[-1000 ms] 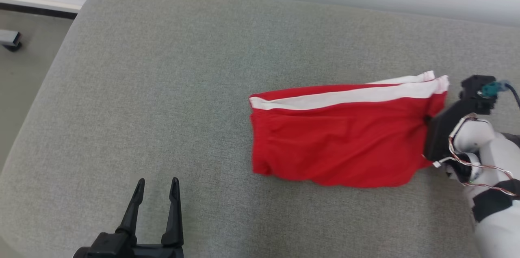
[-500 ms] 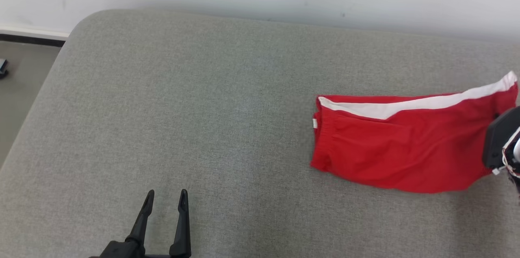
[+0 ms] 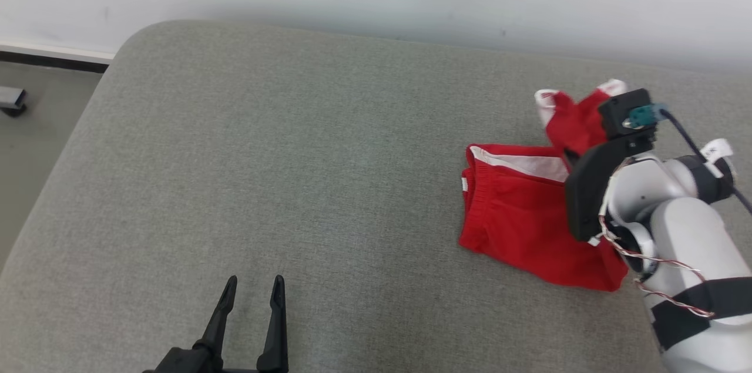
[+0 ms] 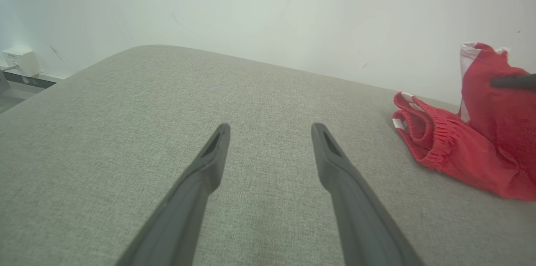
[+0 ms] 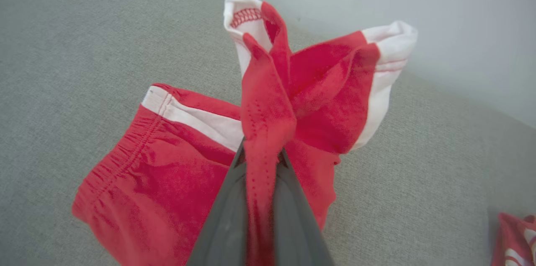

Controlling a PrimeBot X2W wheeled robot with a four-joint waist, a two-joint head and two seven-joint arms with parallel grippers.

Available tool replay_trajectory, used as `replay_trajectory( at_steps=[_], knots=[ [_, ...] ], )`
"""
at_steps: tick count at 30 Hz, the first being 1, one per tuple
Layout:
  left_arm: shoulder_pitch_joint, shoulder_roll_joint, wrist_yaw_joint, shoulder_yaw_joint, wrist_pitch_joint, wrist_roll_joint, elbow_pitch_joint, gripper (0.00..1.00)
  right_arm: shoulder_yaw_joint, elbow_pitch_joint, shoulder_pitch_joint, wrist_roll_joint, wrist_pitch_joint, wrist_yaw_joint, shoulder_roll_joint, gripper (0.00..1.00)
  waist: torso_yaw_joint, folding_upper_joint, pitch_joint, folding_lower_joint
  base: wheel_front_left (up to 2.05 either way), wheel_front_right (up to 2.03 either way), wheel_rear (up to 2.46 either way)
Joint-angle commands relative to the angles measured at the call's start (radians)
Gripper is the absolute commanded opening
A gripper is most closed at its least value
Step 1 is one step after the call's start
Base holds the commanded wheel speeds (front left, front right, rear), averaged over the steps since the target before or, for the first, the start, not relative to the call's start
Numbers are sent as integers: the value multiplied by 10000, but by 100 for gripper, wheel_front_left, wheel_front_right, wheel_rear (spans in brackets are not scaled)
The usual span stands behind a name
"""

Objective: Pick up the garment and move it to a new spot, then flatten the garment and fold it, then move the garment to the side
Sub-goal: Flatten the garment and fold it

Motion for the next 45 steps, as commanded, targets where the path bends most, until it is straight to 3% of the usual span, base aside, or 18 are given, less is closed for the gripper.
replay_trajectory(
  at_steps=[1, 10, 11, 12, 13, 18, 21, 28, 29, 30, 31, 37, 45],
  knots=[
    [-70, 0, 37, -26, -28, -24, -11, 100, 111, 126, -137, 79, -3, -31, 95, 0, 157, 0, 38, 1, 0, 0, 0],
    [-66, -1, 202, -108, -28, -315, -93, 100, 1092, 1747, -692, 447, -300, -29, 706, 0, 701, 0, 212, 1, 0, 0, 0],
    [-58, -2, 215, -111, -28, -311, -91, 100, 1181, 1855, -713, 487, -357, -29, 705, 7, 706, 0, 214, 1, 0, 0, 0],
    [-53, -2, 235, -106, -28, -311, -91, 100, 1281, 1907, -757, 572, -422, -29, 681, 35, 700, 0, 210, 1, 0, 0, 0],
    [-44, -1, 235, -87, -28, -319, -93, 100, 1302, 1923, -794, 703, -549, -31, 662, 100, 680, 0, 198, 1, 0, 0, 0],
    [1, -2, 211, -36, -28, -251, -110, 100, 1036, 1650, -801, 1685, -1175, -29, 816, 100, 515, 0, 94, 1, 0, 0, 0],
    [32, -2, 216, 10, -28, -190, -140, 100, 588, 1284, -631, 2080, -1621, -31, 464, 100, 350, 0, 6, 1, 0, 0, 0],
    [-13, -1, 199, -60, -28, -145, -128, 100, -884, 1418, 279, 876, -3198, -29, -150, 100, 237, 0, -63, 1, 0, 0, 0],
    [-26, -1, 196, -82, -28, -148, -121, 100, -977, 1540, 436, 678, -3370, -29, -88, 72, 241, 0, -56, 1, 0, 0, 0],
    [-42, -1, 187, -104, -28, -149, -117, 100, -973, 1642, 563, 450, -3545, -29, -26, 24, 246, 0, -41, 1, 0, 0, 0],
    [-55, -1, 176, -119, -28, -147, -109, 100, -886, 1744, 665, 260, -3740, -29, 60, 0, 250, 0, -27, 1, 0, 0, 0],
    [-41, -1, 115, -39, -28, -131, -32, 100, 176, 2432, 914, -364, -4576, -29, 872, 0, 223, 0, -17, 1, 0, 0, 0],
    [121, -1, 144, 21, -28, -90, 38, 100, 2755, 2946, 1127, 44, -4777, -29, 1637, 0, 157, 0, -279, 1, 0, 0, 0]
  ],
)
